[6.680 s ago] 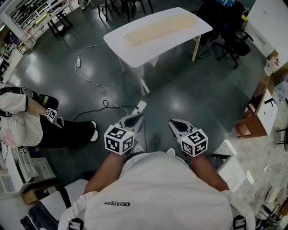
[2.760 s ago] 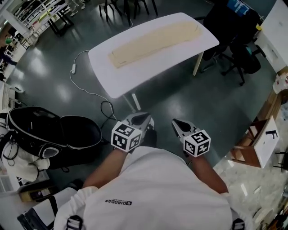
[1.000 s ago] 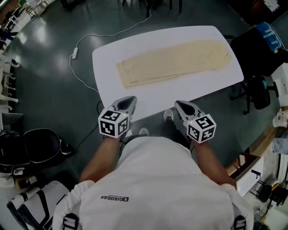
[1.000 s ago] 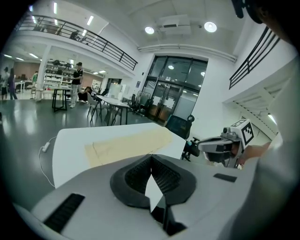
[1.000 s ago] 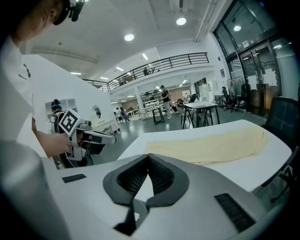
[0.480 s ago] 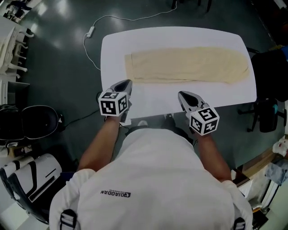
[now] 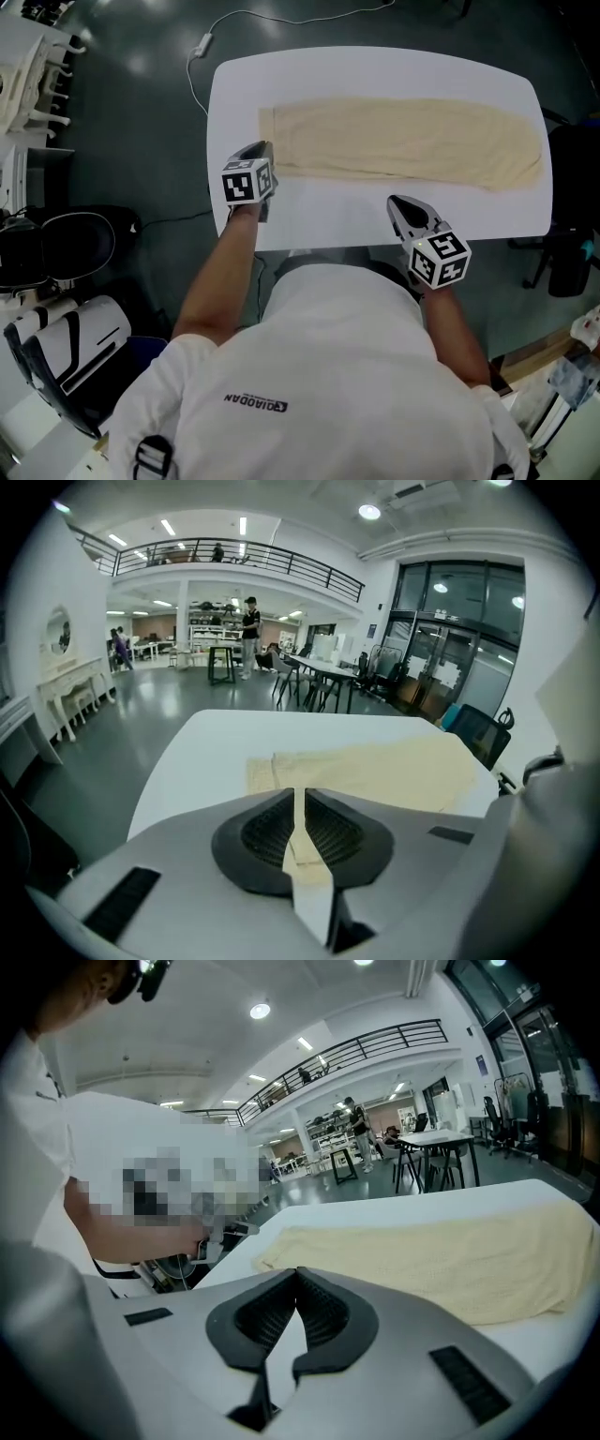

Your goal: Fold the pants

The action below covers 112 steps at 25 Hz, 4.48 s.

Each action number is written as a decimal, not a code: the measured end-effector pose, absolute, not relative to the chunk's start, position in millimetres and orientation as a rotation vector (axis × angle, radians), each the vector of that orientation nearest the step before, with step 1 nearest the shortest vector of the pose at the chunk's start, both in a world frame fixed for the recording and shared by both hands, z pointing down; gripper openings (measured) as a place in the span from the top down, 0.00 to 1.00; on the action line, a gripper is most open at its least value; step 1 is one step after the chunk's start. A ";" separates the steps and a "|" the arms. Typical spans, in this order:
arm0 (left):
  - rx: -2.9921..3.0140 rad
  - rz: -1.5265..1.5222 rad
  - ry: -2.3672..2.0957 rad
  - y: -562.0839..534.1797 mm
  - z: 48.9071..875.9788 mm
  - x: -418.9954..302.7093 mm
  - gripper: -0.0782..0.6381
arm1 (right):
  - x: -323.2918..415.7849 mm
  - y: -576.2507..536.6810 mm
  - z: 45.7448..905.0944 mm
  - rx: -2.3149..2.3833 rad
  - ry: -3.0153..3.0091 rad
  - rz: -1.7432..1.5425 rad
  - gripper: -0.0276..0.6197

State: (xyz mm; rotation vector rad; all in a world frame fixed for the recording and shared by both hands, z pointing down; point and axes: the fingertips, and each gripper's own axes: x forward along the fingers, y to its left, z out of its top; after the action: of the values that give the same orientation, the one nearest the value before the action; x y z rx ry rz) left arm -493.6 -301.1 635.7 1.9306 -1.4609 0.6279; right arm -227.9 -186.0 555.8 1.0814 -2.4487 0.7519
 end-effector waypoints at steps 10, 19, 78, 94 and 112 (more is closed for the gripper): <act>1.771 0.770 -1.531 -329.4 684.5 -500.4 0.67 | -203.0 -214.0 576.9 0.998 -2.458 0.805 0.93; 1.633 0.841 -1.543 -330.4 722.5 -502.8 0.54 | -174.4 -222.5 593.8 0.962 -2.434 0.836 0.93; 2.122 0.358 -1.285 -311.1 491.1 -287.8 0.81 | 18.0 -38.6 476.1 1.525 -2.454 0.708 0.93; 2.083 0.357 -1.422 -300.3 465.6 -171.7 0.81 | 163.8 -31.5 478.7 1.397 -2.556 0.677 0.93; 2.192 0.217 -1.232 -328.4 417.5 -101.3 0.81 | 170.7 -136.2 461.7 1.409 -2.571 0.674 0.93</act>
State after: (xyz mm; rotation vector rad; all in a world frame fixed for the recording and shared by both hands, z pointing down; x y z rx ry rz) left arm -101.3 -328.4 417.5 2.1922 -1.2322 0.2171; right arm 170.7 -136.2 461.7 1.4094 -2.5706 0.6736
